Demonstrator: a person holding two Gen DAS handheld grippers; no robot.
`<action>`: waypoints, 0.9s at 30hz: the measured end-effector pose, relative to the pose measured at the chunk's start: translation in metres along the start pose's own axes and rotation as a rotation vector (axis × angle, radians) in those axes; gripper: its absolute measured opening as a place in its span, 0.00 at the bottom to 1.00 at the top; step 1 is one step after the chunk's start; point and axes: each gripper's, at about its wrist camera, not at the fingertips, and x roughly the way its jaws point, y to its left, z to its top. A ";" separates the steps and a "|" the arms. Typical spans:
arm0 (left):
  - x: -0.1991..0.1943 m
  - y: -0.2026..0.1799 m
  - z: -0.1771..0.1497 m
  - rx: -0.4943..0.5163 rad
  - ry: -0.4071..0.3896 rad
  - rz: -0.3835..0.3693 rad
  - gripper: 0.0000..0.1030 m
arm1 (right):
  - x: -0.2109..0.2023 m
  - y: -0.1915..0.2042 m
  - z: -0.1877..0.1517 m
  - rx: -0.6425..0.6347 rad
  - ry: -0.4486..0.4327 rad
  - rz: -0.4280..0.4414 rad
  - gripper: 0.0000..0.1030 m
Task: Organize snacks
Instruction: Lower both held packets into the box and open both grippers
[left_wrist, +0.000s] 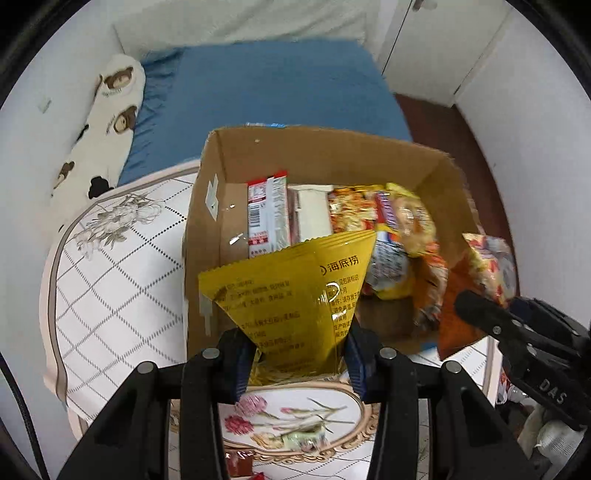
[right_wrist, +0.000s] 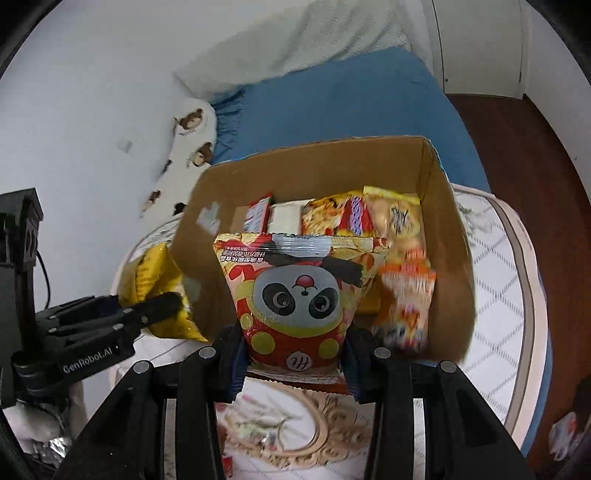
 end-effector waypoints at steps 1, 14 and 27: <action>0.008 0.003 0.008 -0.008 0.024 0.002 0.39 | 0.008 0.001 0.009 -0.007 0.018 -0.018 0.43; 0.077 -0.003 0.010 0.020 0.183 0.048 0.41 | 0.078 -0.012 0.024 -0.052 0.207 -0.078 0.45; 0.072 -0.001 0.006 -0.026 0.129 0.049 0.82 | 0.095 -0.026 0.014 -0.048 0.287 -0.173 0.94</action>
